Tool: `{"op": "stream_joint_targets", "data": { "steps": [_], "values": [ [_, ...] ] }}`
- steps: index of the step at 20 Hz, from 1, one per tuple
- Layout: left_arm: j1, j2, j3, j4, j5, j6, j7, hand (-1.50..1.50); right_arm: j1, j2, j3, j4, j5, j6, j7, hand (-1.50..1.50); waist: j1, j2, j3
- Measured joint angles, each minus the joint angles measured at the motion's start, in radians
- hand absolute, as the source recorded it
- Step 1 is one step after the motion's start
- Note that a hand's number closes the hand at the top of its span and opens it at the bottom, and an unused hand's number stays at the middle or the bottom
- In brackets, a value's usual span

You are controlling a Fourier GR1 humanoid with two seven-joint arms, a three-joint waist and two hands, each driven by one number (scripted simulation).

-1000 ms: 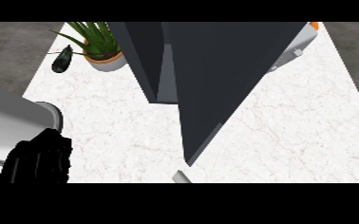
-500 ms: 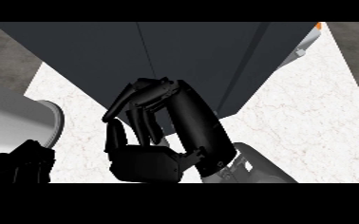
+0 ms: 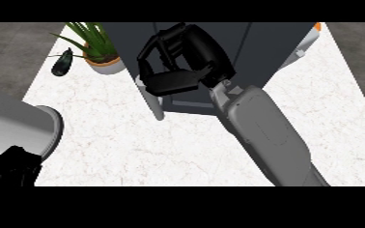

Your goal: Pick up the bottled water, place it into the cabinet and close the cabinet

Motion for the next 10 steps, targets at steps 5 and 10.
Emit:
{"op": "stream_joint_targets", "data": {
  "steps": [5,10],
  "values": [
    [-0.001,0.003,0.011,-0.002,-0.001,-0.016,0.009,1.50,-0.040,0.015,-0.020,0.109,-0.046,0.121,-0.089,1.50,0.012,-0.016,-0.009],
    [-0.022,0.006,0.013,-0.013,0.004,-0.019,0.027,1.50,-0.064,-0.005,-0.034,0.170,-0.070,0.217,-0.153,1.50,0.023,-0.020,-0.014]
  ]
}}
